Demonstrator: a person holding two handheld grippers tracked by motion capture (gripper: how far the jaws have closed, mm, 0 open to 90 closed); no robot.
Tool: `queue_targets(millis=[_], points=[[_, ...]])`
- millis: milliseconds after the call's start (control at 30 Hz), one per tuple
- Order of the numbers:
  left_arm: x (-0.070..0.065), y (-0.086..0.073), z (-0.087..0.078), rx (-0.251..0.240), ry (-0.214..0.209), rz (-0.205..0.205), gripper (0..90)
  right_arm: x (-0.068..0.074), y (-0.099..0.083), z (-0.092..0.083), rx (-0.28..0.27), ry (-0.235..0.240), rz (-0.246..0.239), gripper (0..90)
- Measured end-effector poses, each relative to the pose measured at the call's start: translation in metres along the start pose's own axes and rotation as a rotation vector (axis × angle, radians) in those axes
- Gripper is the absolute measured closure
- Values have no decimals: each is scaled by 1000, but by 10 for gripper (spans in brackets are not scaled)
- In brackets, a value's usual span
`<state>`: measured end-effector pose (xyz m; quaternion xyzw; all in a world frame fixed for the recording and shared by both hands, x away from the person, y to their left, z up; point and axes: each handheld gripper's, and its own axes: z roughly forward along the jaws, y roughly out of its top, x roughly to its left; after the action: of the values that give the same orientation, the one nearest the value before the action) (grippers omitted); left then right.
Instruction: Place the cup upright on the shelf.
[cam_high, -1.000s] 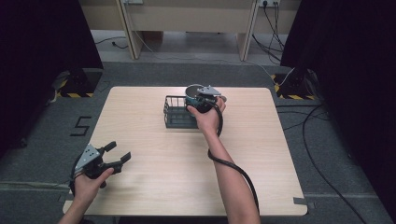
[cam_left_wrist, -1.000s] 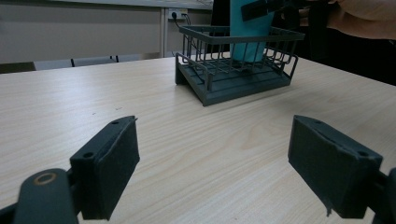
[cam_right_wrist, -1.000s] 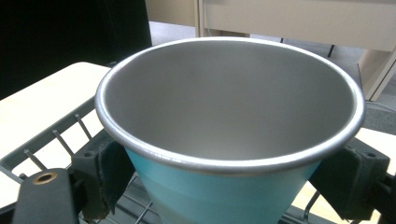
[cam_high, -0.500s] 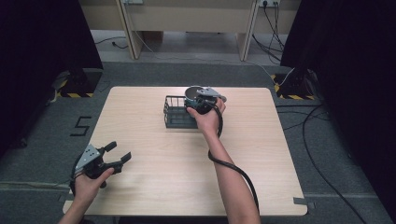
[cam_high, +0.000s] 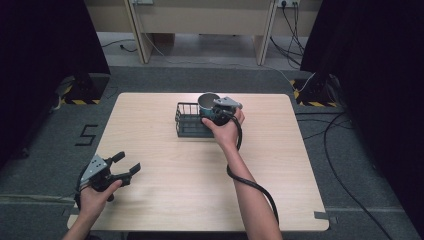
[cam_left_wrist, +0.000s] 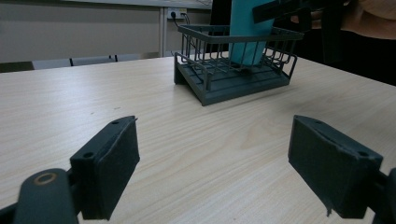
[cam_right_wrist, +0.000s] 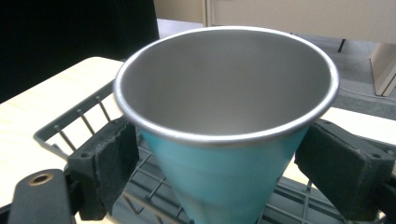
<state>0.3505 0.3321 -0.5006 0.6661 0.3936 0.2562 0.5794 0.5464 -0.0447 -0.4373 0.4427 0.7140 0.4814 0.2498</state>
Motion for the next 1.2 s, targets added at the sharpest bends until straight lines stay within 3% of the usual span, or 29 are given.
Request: queue_targets(millis=[600,1200], points=[[-1,0,0,2,1,4,153,-4,-2,-29,-12,18,-7,146],[-1,0,0,4,3,7,153,-9,-17,-58,-13,20,-16,147]])
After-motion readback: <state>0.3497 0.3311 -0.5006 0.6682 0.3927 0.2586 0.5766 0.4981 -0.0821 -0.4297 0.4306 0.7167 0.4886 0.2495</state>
